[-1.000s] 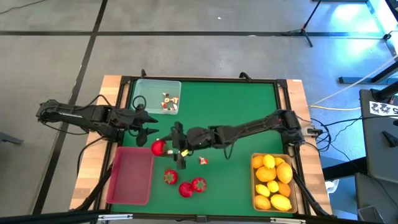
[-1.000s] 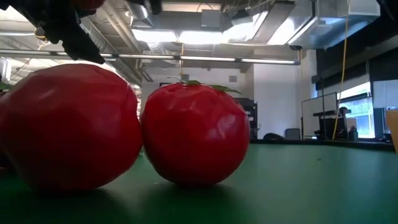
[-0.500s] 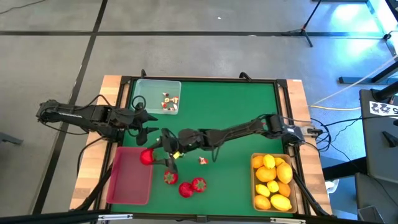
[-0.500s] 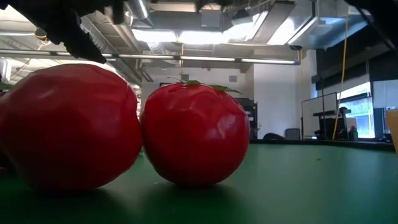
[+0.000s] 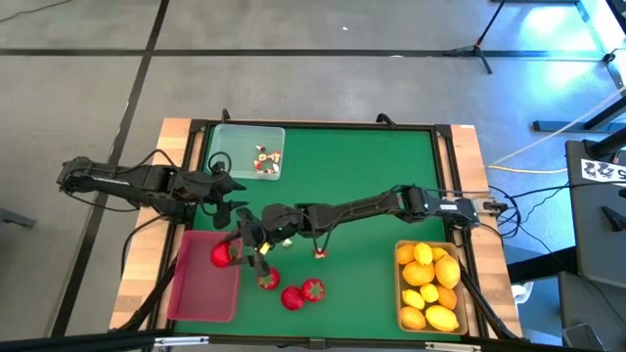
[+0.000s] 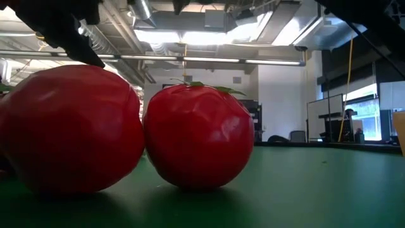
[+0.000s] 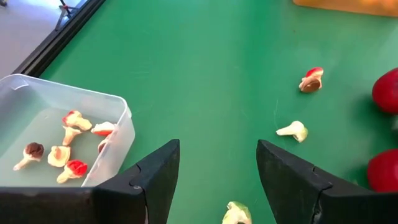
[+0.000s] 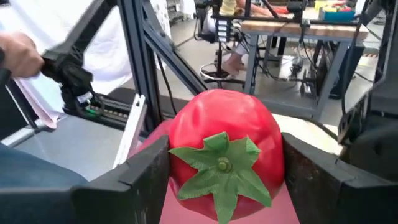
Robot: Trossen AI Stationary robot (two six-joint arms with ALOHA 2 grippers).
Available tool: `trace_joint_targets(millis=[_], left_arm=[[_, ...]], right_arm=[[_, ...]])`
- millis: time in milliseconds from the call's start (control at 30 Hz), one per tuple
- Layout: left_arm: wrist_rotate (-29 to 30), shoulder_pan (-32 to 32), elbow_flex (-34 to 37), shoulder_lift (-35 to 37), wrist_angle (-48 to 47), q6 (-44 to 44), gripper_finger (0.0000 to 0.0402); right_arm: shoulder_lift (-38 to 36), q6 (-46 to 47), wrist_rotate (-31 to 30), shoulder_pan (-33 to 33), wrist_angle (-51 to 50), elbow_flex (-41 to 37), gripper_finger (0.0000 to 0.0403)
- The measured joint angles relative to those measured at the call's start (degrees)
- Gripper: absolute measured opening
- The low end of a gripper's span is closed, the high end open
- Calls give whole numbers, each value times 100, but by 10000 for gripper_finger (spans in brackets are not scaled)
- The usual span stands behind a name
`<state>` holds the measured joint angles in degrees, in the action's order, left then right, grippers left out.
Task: Sort produce into baskets
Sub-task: Put the tomato into the pink bin
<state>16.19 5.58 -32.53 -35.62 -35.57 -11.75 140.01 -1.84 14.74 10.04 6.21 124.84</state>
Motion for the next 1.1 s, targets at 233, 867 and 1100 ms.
trace_joint_targets(millis=[233,867,1100], left_arm=[[5,0,0,0,2,59,210],[72,0,0,0,20,118,210],[76,0,2,0,19,112,210]], right_arm=[[523,-8,-7,-4,544,-8,257],[854,-274,-1434,-33,770,-11,257],[847,-310,-2338,-33,736,-11,257]])
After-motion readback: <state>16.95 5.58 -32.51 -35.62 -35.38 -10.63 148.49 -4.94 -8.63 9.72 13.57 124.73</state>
